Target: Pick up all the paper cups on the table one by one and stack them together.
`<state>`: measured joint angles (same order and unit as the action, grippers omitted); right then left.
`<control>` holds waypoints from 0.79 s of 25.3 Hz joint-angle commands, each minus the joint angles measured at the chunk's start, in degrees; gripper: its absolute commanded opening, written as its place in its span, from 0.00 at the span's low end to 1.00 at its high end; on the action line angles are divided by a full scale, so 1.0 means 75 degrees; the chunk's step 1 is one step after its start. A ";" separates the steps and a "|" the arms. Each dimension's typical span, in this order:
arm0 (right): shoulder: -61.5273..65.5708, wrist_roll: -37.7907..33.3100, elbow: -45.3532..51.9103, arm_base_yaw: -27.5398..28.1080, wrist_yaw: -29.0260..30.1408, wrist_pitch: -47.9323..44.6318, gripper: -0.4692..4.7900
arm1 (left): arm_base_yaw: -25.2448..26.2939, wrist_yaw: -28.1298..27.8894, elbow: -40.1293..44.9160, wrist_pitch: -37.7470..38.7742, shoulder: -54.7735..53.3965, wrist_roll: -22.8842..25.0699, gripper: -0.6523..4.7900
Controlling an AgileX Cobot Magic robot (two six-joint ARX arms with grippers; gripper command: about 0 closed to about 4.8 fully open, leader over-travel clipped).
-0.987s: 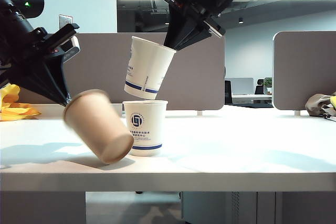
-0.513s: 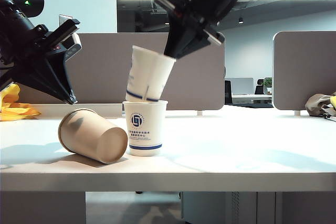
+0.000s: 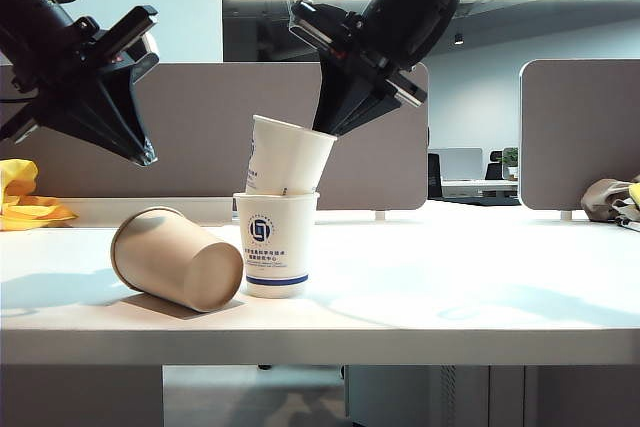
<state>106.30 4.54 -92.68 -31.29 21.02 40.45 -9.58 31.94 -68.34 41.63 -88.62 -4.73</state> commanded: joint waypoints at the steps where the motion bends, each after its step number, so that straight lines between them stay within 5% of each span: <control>1: -0.0009 0.0041 -0.0041 0.0012 -0.0061 -0.0064 0.20 | -0.0003 0.0029 -0.0038 0.0187 0.0038 0.0029 0.17; 4: -0.0009 0.0038 -0.0041 0.0015 -0.0064 -0.0111 0.31 | 0.0003 0.0026 -0.0038 0.0329 0.0029 0.0061 0.18; 14: -0.0076 0.0041 -0.0058 0.0076 -0.0061 0.0134 0.33 | 0.0498 0.0061 -0.0038 0.0697 0.0020 0.0839 0.28; 20: -0.0291 0.0061 -0.0058 0.0227 -0.0035 0.0248 0.33 | 0.1390 0.1702 -0.0032 0.0758 -0.0099 0.0816 0.28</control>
<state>105.08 4.60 -92.71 -29.69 20.64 42.54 0.38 40.64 -68.44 47.53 -89.01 1.28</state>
